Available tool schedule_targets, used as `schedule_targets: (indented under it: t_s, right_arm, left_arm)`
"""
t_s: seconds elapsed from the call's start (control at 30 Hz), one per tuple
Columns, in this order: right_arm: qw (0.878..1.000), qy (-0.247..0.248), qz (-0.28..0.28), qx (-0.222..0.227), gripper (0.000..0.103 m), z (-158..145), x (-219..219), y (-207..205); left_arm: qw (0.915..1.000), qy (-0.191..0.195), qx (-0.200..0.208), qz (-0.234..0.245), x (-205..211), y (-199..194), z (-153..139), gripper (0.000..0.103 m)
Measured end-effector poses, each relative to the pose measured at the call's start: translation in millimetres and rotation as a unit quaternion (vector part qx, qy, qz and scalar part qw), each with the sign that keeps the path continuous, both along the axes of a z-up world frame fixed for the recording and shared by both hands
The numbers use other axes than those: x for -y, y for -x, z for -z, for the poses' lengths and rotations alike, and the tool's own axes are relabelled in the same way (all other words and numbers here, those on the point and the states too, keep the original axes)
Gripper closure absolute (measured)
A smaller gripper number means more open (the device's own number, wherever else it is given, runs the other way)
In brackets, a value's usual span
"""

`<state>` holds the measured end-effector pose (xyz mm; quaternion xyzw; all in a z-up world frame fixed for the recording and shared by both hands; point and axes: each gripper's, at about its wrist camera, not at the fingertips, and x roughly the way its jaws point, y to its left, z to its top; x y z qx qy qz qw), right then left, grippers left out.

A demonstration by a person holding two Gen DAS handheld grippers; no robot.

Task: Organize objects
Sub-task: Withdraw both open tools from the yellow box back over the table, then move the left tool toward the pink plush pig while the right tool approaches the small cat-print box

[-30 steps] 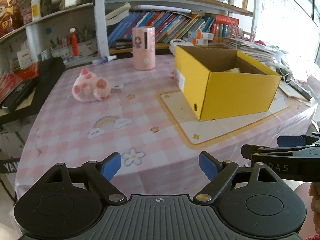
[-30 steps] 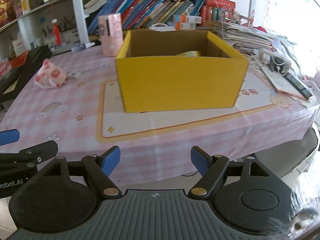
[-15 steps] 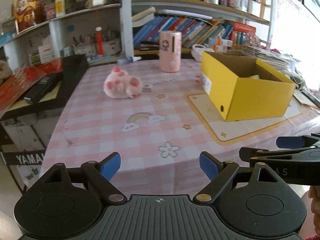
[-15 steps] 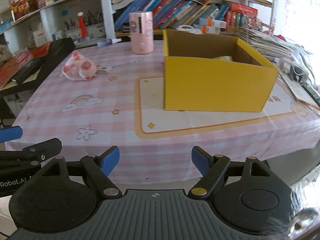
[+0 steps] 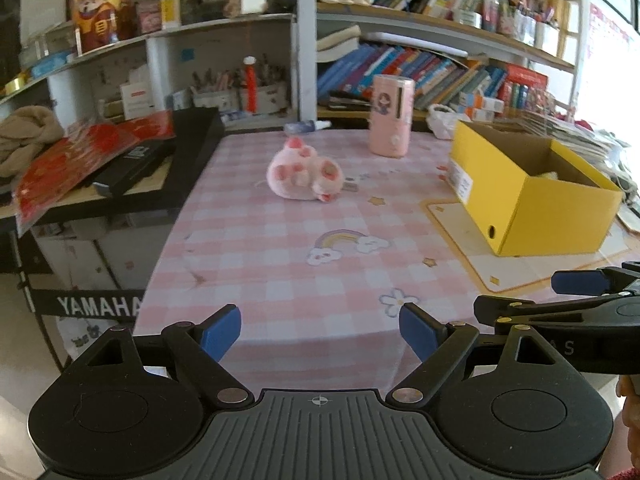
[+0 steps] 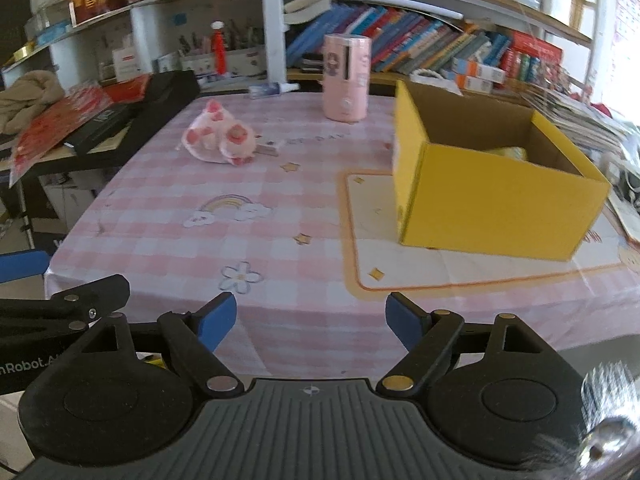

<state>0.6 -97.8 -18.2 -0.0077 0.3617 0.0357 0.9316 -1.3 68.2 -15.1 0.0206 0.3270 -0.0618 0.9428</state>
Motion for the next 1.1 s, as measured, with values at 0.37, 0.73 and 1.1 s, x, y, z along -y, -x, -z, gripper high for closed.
schedule_targets:
  t_s: [0.37,0.73,1.1]
  right_arm:
    - [0.999,0.007,-0.032,0.007,0.022,-3,-19,-14]
    - [0.999,0.002,-0.044,-0.003,0.023,3,-19,-58]
    - [0.999,0.008,-0.054,-0.006,0.023,3,-6,-131]
  left_arm:
    - [0.9996,0.009,0.004,-0.028,-15,-8,0,0.015]
    - [0.9991,0.008,0.000,-0.041,-11,-47,4,0.015]
    - [0.9984,0.021,-0.002,-0.053,2,-114,6,0.015]
